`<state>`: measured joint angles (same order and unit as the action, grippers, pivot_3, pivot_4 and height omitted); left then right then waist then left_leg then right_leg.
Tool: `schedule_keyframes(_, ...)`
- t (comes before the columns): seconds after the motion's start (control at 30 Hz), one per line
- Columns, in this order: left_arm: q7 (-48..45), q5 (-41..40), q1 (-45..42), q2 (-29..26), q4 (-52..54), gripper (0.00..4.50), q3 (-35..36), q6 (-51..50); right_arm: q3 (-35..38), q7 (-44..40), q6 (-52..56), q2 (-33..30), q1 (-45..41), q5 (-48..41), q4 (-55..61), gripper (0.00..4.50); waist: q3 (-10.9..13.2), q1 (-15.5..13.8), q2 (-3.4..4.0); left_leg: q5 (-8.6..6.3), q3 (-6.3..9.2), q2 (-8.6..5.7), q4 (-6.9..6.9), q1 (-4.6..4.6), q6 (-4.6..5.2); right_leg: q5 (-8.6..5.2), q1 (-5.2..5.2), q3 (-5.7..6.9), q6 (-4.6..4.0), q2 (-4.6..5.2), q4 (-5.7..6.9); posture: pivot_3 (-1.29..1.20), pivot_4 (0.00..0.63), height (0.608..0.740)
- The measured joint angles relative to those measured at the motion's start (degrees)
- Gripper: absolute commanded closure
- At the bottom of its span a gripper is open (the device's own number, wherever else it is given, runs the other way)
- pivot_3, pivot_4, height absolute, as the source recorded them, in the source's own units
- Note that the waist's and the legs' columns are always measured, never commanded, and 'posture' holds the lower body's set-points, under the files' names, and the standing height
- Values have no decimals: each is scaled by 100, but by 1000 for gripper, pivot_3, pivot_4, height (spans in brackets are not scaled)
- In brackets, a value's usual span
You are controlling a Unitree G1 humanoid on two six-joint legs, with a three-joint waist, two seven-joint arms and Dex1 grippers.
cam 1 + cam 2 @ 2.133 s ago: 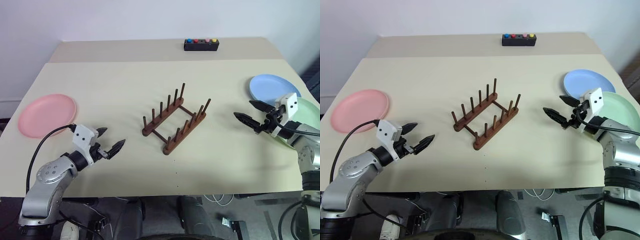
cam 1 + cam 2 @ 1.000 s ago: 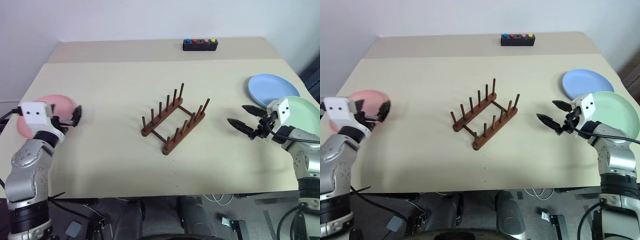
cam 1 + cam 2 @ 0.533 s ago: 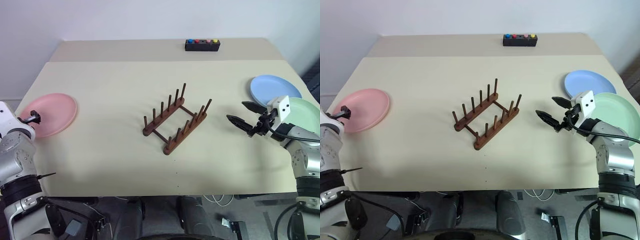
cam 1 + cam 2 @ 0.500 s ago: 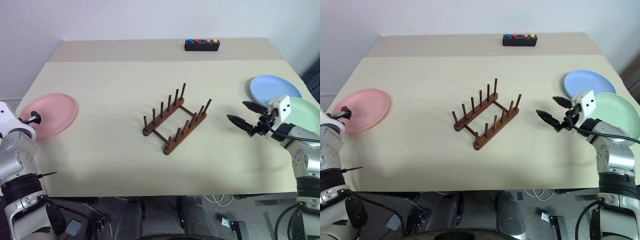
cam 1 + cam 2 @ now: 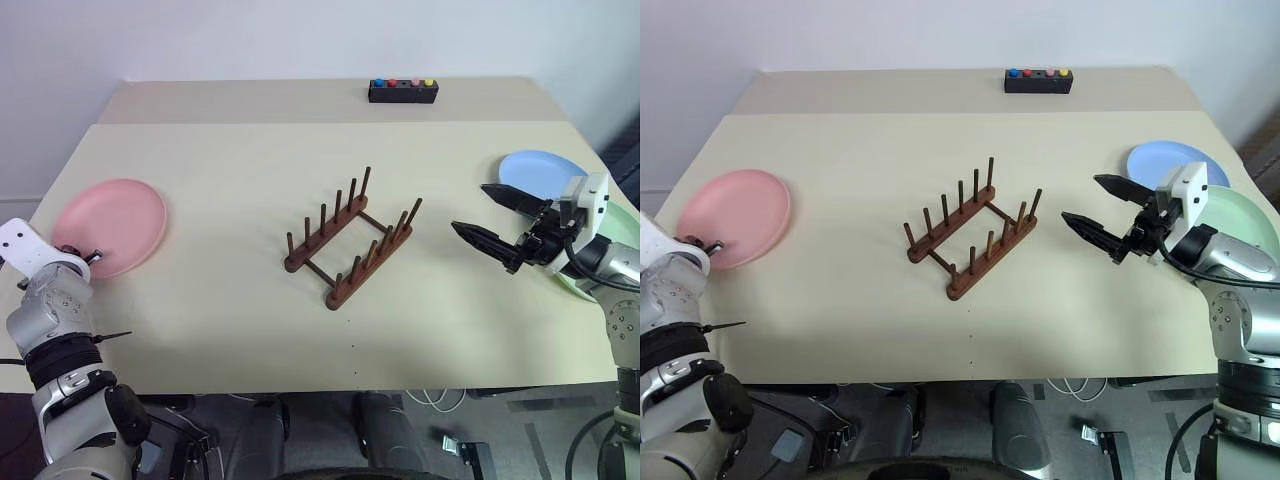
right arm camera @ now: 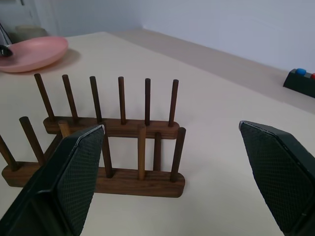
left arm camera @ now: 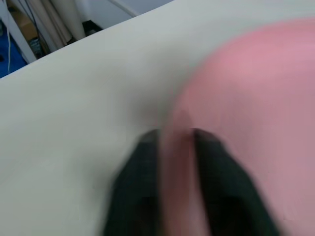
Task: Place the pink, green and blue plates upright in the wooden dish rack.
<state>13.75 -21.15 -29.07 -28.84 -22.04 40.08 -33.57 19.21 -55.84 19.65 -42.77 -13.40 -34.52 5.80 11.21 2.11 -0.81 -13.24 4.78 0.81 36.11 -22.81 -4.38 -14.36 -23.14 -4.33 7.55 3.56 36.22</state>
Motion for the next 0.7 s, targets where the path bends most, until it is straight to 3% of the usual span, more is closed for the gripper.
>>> schedule_keyframes(0.33, -77, -51, 139, 44, 238, 4468, -56, -32, -183, 43, -53, 78, -48, 84, -55, 0, 0, 2, -3, 0, 0, 0, -1, 4, 0, 0, 4, 0, 0, -1, 0, 0, 150, 730)
schedule_keyframes(0.7, -698, -98, -153, 661, 1744, 4468, -782, 1210, -852, 75, -164, 162, -687, 410, 247, 0, 6, -101, -14, 2, -1, 0, 4, -2, -4, 1, 1, 0, -1, -1, -2, 0, 150, 730)
